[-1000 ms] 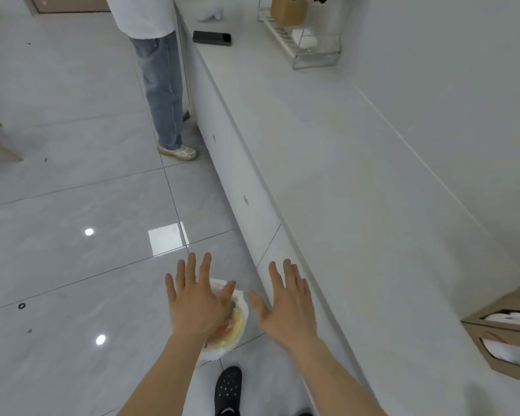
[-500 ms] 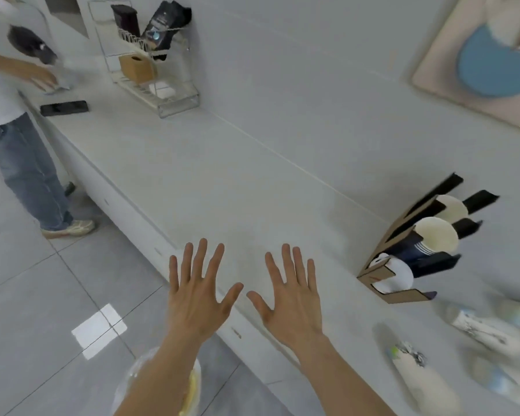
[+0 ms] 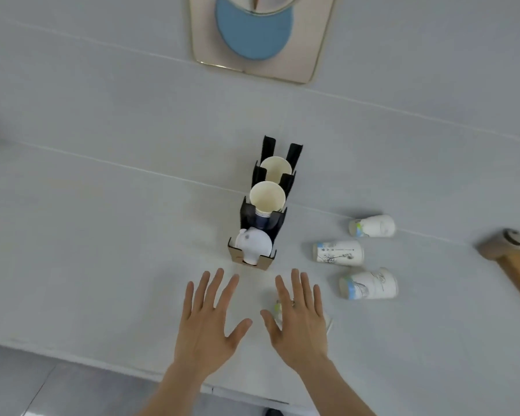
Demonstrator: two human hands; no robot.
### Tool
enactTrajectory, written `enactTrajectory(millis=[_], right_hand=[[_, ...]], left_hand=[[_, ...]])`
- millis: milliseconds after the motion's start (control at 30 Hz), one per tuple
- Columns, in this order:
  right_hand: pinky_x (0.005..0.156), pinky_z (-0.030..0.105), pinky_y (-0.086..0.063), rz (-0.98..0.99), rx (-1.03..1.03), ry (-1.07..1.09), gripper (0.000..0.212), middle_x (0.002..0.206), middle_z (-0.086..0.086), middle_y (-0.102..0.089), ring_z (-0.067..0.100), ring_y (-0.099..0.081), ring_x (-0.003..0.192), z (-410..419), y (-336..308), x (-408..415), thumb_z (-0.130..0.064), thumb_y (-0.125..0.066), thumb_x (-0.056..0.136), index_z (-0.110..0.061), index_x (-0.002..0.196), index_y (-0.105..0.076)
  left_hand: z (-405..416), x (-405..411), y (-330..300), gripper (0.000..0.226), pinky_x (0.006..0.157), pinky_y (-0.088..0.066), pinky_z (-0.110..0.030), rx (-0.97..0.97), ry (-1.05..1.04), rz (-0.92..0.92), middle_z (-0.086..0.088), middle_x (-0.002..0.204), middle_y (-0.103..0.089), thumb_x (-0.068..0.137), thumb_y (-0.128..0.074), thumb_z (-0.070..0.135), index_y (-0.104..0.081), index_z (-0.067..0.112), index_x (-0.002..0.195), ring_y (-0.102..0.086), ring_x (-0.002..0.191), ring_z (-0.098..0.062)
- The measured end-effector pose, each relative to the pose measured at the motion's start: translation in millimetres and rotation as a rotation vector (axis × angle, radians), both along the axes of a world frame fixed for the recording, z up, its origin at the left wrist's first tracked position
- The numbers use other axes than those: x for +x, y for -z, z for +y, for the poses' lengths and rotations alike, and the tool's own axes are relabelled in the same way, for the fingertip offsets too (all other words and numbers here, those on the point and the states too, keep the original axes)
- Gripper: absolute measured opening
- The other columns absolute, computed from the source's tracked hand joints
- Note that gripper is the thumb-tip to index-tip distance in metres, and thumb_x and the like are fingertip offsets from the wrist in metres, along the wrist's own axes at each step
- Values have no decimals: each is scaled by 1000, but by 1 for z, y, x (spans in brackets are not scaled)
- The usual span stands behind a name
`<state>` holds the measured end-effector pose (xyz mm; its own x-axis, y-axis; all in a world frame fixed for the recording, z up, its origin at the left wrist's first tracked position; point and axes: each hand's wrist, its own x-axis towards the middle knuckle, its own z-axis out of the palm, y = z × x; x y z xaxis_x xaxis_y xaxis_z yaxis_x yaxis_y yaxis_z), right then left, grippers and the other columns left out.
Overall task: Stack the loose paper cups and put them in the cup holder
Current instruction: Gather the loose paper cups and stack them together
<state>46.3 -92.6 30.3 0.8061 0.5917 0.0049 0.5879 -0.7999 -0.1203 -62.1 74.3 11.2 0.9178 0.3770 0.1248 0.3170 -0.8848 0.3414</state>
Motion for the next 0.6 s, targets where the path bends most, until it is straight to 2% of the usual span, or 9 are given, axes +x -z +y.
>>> enactTrajectory(millis=[100, 233, 367, 500, 600], right_hand=[[129, 54, -16, 17, -7, 94, 73, 171, 16, -19, 35, -13, 159, -36, 0, 26, -59, -23, 98, -20, 160, -32], [125, 54, -28, 7, 42, 240, 71, 163, 19, -39, 38, -30, 154, -82, 4, 66, -56, -25, 98, -17, 154, -46], [128, 49, -22, 41, 59, 389, 75, 166, 16, -32, 34, -24, 157, -121, 12, 104, -60, -17, 98, -19, 155, -42], [127, 49, -22, 68, 109, 513, 67, 166, 16, -32, 34, -25, 156, -154, 23, 142, -50, -50, 99, -17, 156, -41], [122, 49, -29, 148, 211, 651, 70, 165, 17, -33, 35, -29, 153, -168, 29, 170, -49, -54, 98, -15, 156, -38]], left_hand=[[-34, 33, 1, 84, 123, -8, -52, -11, 109, 39, 1, 169, -18, 91, -40, 74, -23, 32, 161, -12, 157, -27], [-71, 80, 6, 98, 125, 3, -46, -28, 266, 116, 10, 169, 4, 83, -49, 74, 0, 41, 161, 3, 158, -22], [-96, 115, 13, 123, 126, 10, -45, -14, 397, 268, 18, 166, 12, 69, -70, 66, 13, 45, 157, 16, 156, -16], [-117, 139, 23, 127, 126, 12, -43, 7, 405, 360, 15, 169, 8, 73, -80, 44, 14, 43, 157, 14, 156, -17], [-131, 153, 31, 118, 124, 14, -39, 10, 381, 384, 13, 170, 0, 77, -78, 30, 6, 40, 160, 7, 157, -18]])
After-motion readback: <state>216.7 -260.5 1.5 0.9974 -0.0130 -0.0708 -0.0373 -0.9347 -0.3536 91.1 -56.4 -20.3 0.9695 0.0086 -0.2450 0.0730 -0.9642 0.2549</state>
